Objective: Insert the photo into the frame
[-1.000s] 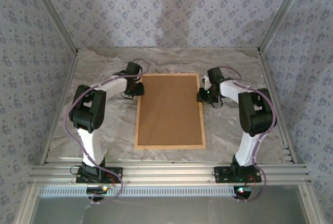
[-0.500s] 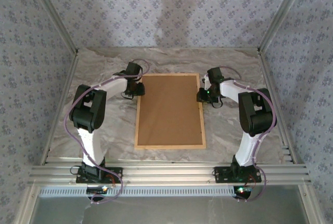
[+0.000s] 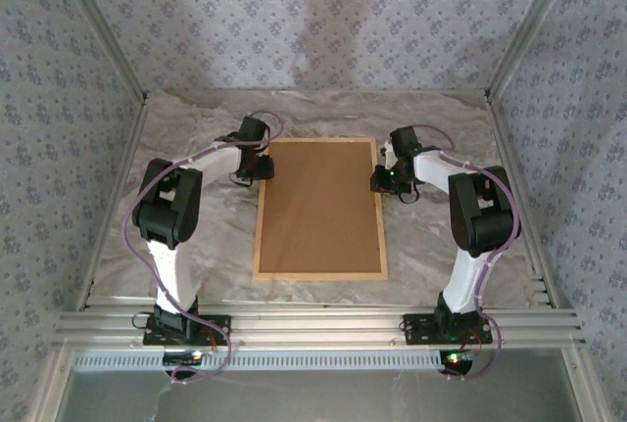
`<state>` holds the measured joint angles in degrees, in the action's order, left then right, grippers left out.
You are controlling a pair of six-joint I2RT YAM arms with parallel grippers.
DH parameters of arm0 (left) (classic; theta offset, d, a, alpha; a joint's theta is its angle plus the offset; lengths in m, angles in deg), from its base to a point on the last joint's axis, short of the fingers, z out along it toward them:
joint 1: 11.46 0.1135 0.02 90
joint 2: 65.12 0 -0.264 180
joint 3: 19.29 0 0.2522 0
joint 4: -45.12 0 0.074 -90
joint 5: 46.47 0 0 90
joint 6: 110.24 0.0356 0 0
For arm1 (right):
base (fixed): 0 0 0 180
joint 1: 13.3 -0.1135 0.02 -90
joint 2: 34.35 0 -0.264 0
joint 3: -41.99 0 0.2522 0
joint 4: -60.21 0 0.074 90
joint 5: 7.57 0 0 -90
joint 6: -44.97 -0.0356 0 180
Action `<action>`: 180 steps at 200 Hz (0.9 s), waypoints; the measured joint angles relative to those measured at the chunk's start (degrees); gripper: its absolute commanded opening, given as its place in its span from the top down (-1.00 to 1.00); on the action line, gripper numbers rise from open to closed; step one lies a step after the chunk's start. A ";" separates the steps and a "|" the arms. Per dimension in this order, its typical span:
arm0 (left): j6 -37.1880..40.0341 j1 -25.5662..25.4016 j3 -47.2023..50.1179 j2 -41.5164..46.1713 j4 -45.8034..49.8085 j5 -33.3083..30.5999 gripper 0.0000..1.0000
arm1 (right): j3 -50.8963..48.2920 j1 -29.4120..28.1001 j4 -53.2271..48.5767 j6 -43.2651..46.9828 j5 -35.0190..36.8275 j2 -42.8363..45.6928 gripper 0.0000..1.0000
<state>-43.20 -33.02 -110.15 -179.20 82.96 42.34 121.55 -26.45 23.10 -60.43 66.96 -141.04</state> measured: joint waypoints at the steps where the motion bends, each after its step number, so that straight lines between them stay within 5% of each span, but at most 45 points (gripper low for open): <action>1: 0.02 0.00 -0.02 -0.02 0.02 0.00 0.15 | 0.02 0.00 0.00 0.00 0.02 -0.02 0.49; 180: 0.00 -0.59 -1.68 -1.42 0.17 -1.29 -0.02 | 0.66 -0.13 -0.42 0.02 1.33 -0.24 0.49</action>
<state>-43.20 -33.61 -111.83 -180.62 83.14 41.05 122.21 -26.58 22.68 -60.41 68.30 -141.28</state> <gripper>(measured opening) 0.504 0.255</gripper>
